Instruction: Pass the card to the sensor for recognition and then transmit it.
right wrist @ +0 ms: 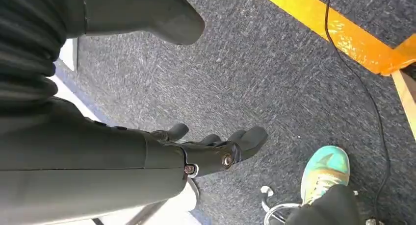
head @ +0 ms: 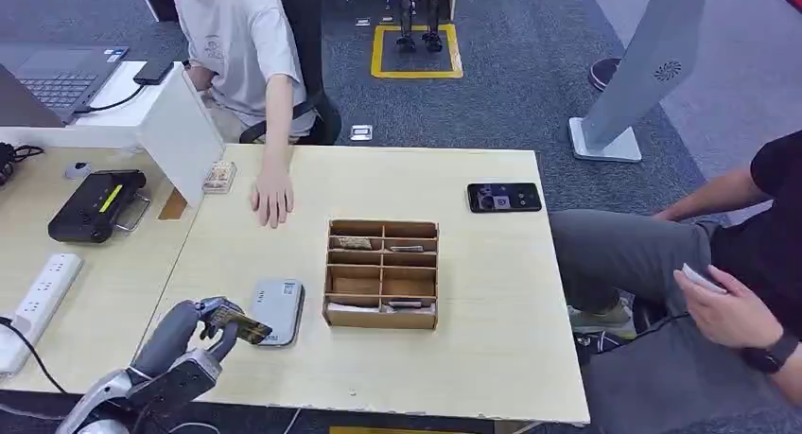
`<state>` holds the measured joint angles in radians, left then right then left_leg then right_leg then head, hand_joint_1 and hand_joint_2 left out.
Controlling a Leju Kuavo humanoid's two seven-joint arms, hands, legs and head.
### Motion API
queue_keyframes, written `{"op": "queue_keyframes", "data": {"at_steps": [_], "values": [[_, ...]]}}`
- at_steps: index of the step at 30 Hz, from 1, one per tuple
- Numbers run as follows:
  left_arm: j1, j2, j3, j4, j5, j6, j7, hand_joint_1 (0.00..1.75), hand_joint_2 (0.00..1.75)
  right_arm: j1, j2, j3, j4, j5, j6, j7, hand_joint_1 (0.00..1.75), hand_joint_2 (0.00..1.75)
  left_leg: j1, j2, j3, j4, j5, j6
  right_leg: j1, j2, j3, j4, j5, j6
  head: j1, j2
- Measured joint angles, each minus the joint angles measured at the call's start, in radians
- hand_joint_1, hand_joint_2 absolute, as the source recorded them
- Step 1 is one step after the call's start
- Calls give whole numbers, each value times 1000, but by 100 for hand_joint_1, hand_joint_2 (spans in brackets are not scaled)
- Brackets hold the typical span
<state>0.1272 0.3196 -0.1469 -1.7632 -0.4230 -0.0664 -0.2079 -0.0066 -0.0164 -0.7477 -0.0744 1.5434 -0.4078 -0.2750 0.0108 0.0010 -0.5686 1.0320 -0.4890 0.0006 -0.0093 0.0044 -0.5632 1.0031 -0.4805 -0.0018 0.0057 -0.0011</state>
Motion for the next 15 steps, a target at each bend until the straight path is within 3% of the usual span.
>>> {"op": "queue_keyframes", "data": {"at_steps": [11, 15], "values": [[-16, -32, -61, -4, 31, 0, 16, 175, 175, 1, 0, 0, -8, -2, 0, 0, 0, 175, 0, 0, 0, 0, 1, 0, 0, 0, -1, 0, 1, 0, 0, 0], [-58, -73, -106, -4, 24, 7, 84, 175, 175, -1, 0, 3, -13, -2, 14, 12, 0, 175, 0, -1, 0, 0, 1, 1, 0, -1, 0, 0, 1, 0, 0, 0]]}}
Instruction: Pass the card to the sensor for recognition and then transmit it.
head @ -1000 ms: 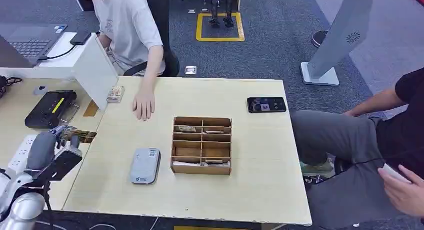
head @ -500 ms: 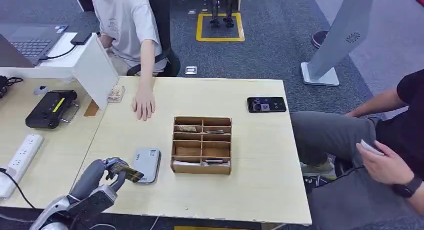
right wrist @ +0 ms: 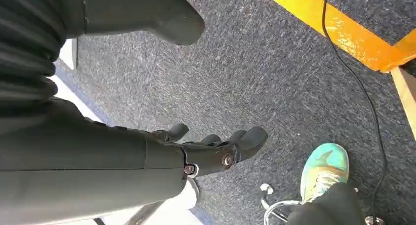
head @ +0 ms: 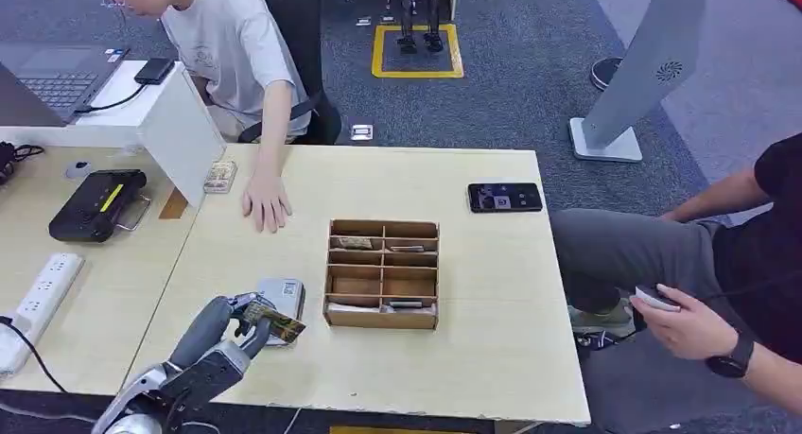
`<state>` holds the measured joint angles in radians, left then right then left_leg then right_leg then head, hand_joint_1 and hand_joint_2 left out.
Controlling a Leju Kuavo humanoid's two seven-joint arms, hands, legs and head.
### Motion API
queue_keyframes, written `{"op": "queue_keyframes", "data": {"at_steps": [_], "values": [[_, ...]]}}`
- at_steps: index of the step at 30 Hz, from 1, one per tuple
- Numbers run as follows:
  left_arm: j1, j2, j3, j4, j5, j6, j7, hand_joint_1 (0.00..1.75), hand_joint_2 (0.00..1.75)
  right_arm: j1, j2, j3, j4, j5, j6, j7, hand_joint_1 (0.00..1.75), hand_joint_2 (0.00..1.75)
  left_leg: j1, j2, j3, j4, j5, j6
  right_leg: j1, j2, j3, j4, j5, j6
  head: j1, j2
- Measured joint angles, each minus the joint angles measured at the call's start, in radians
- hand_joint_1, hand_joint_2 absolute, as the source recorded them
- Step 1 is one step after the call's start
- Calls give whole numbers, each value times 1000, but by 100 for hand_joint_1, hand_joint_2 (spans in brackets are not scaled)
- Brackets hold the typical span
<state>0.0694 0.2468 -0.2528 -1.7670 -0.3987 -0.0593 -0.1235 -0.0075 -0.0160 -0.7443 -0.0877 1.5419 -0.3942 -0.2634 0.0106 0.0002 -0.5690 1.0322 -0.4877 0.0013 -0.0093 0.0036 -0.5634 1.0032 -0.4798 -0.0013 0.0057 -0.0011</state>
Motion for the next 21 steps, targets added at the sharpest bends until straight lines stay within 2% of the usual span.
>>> {"op": "queue_keyframes", "data": {"at_steps": [3, 5, 7, 12, 21], "values": [[-35, -44, -44, 24, -63, 83, 52, 175, 175, 0, 3, 4, -3, 8, 7, 17, 0, 175, 0, 0, 0, 1, 0, 0, 0, 0, 0, 0, 1, 1, 0, 0], [-59, -66, -52, 46, -102, 151, 74, 175, 175, 2, 6, 9, -3, 8, 5, 25, 0, 175, 0, 0, 0, 1, 0, 0, 0, 0, 0, 0, 1, 1, 0, 0], [-80, -81, -53, 68, -115, 189, 86, 175, 175, 3, 8, 13, -3, 8, 4, 30, 0, 175, 0, 0, 0, 1, 0, 0, 0, 0, 0, 0, 1, 1, 0, 0], [-91, -101, -52, 116, -151, 237, 98, 175, 175, 3, 11, 23, -3, 9, 5, 39, 0, 175, 0, 0, 0, 1, 0, 0, 0, 1, 0, 0, 1, 1, 0, 0], [-90, -121, -20, 173, -140, 269, 99, 175, 175, 2, 17, 26, 1, 8, -4, 33, 0, 175, 0, 0, -1, 1, 0, 0, 0, 0, 0, 0, 1, 1, 0, 0]]}}
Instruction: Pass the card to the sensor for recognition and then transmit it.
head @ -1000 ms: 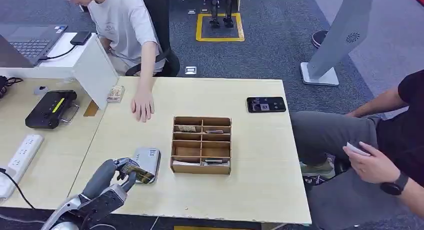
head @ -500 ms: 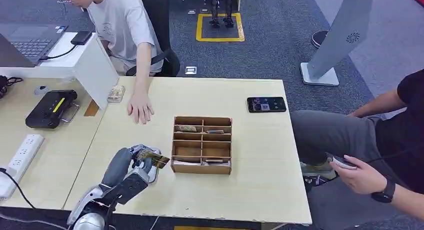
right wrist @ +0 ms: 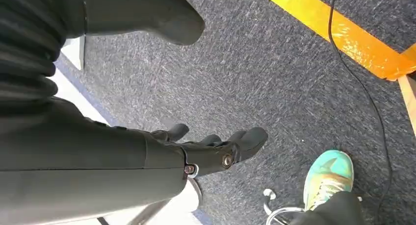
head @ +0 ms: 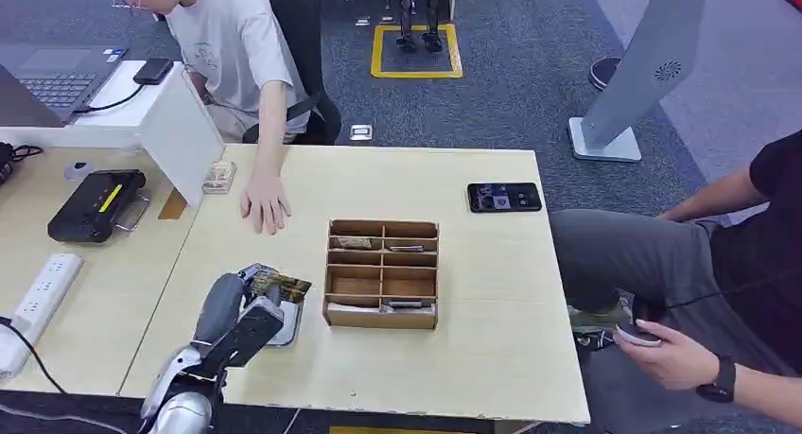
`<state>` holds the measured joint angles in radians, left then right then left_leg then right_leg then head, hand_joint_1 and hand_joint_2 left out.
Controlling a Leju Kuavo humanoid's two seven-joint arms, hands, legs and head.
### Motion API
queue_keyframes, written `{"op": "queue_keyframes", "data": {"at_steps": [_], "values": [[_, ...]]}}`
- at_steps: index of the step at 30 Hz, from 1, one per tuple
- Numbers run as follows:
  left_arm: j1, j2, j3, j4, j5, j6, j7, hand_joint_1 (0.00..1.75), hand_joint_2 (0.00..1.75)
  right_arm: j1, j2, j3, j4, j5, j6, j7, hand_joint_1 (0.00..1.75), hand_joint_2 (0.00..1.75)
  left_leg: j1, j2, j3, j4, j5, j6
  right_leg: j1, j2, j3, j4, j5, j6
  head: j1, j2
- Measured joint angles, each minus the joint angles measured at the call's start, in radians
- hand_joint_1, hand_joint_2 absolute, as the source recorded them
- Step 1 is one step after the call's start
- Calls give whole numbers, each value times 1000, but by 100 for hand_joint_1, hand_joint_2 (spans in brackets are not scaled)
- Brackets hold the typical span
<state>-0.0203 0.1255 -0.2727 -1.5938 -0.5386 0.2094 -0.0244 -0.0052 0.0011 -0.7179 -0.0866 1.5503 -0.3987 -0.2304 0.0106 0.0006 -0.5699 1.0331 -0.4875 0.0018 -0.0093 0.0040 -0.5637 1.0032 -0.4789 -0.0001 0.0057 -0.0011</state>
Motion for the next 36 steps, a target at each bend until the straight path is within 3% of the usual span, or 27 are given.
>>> {"op": "queue_keyframes", "data": {"at_steps": [17, 32, 36], "values": [[31, -8, 86, 106, -63, 56, 10, 175, 175, -13, 2, 7, 56, -6, -52, -8, 0, 175, 0, 0, 0, 0, 0, 0, 0, 0, 0, 0, 0, 0, 0, 0], [30, -20, 105, 169, -66, 74, 14, 175, 175, -21, 1, 8, 74, -9, -52, -2, 0, 175, 0, 0, 0, 0, 0, 0, 0, 0, 0, 0, 0, 0, 0, 0], [22, -36, 111, 189, -24, 84, -11, 175, 175, -21, 1, 11, 74, -8, -52, -3, 0, 175, 0, 0, 0, 0, 0, 0, 0, 0, 0, 0, 0, 0, 0, 0]]}}
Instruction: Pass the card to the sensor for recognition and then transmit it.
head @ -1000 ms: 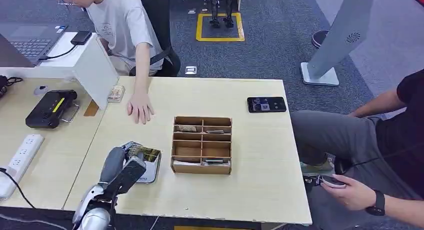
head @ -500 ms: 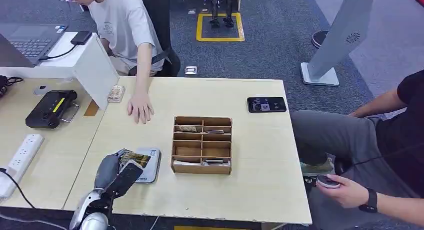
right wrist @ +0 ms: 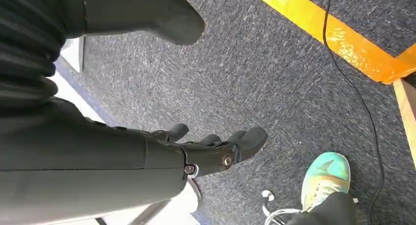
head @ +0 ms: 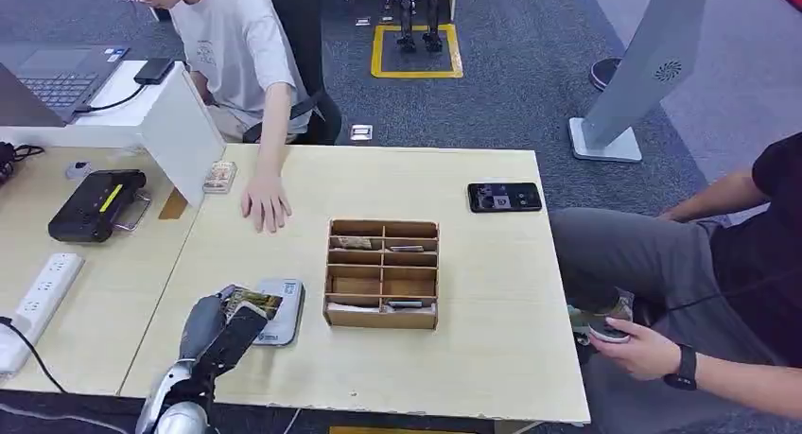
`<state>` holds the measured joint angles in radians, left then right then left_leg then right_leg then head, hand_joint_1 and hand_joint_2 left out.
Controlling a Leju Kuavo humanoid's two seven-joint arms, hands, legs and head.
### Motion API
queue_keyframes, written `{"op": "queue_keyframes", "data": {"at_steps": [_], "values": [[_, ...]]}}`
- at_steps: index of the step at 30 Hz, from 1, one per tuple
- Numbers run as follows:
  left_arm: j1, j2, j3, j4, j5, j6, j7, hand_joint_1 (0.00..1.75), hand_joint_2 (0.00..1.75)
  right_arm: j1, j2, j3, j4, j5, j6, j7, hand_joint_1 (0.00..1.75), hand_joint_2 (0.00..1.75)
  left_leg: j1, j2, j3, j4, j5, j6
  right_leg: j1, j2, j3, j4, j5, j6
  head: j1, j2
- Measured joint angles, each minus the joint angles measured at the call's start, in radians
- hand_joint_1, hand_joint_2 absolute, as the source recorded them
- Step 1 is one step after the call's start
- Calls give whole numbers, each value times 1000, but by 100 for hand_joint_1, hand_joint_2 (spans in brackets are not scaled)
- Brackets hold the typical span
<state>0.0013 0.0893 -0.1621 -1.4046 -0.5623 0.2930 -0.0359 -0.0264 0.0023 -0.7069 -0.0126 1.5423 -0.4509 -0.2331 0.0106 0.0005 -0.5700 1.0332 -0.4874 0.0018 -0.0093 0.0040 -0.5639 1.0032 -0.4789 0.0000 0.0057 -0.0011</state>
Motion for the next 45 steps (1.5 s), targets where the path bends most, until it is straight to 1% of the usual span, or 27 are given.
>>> {"op": "queue_keyframes", "data": {"at_steps": [6, 15, 20, 26, 33, 35, 39, 45], "values": [[-37, -17, 0, 24, 12, 0, -5, 175, 175, -4, 0, 7, 0, 7, 0, -9, 0, 175, 0, 0, 0, 0, 0, 0, 0, 0, 0, 0, 0, 0, 0, 0], [-64, -31, 0, 91, 24, 2, 6, 175, 175, -7, 0, 8, 0, 9, 1, -3, 0, 175, 0, 0, 0, 0, 0, 0, 0, 0, 0, 0, 0, 0, 0, 0], [-74, -32, -1, 133, 20, 13, 13, 175, 175, -8, 0, 8, 0, 11, 1, 2, 0, 175, 0, 0, 0, 0, 0, 0, 0, 0, 0, 0, 0, 0, 0, 0], [-80, -32, -1, 154, 15, 19, 13, 175, 175, -8, 0, 8, 0, 16, 1, 2, 0, 175, 0, 0, 0, 0, 0, 0, 0, 0, 0, 0, 0, 0, 0, 0], [-91, -31, -1, 193, -10, 44, 32, 175, 175, -8, 0, 8, 0, 23, -1, 0, 0, 175, 0, 0, 0, 0, 0, 0, 0, 0, 0, 0, 0, 0, 0, 0], [-91, -31, -1, 203, -29, 52, 34, 175, 175, -8, 0, 8, 1, 26, -4, 0, 0, 175, 0, 0, 0, 0, 0, 0, 0, 0, 0, 0, 0, 0, 0, 0], [-89, -31, -1, 218, -95, 68, 62, 175, 175, -6, 0, 8, 1, 26, -11, -2, 0, 175, 0, 0, 0, 0, 0, 0, 0, 0, 0, 0, 0, 0, 0, 0], [-83, -31, -2, 238, -259, 101, 110, 175, 175, -6, 0, 8, 3, 26, -14, -15, 0, 175, 0, 0, 0, 0, 0, 0, 0, 0, 0, 0, 0, 0, 0, 0]]}}
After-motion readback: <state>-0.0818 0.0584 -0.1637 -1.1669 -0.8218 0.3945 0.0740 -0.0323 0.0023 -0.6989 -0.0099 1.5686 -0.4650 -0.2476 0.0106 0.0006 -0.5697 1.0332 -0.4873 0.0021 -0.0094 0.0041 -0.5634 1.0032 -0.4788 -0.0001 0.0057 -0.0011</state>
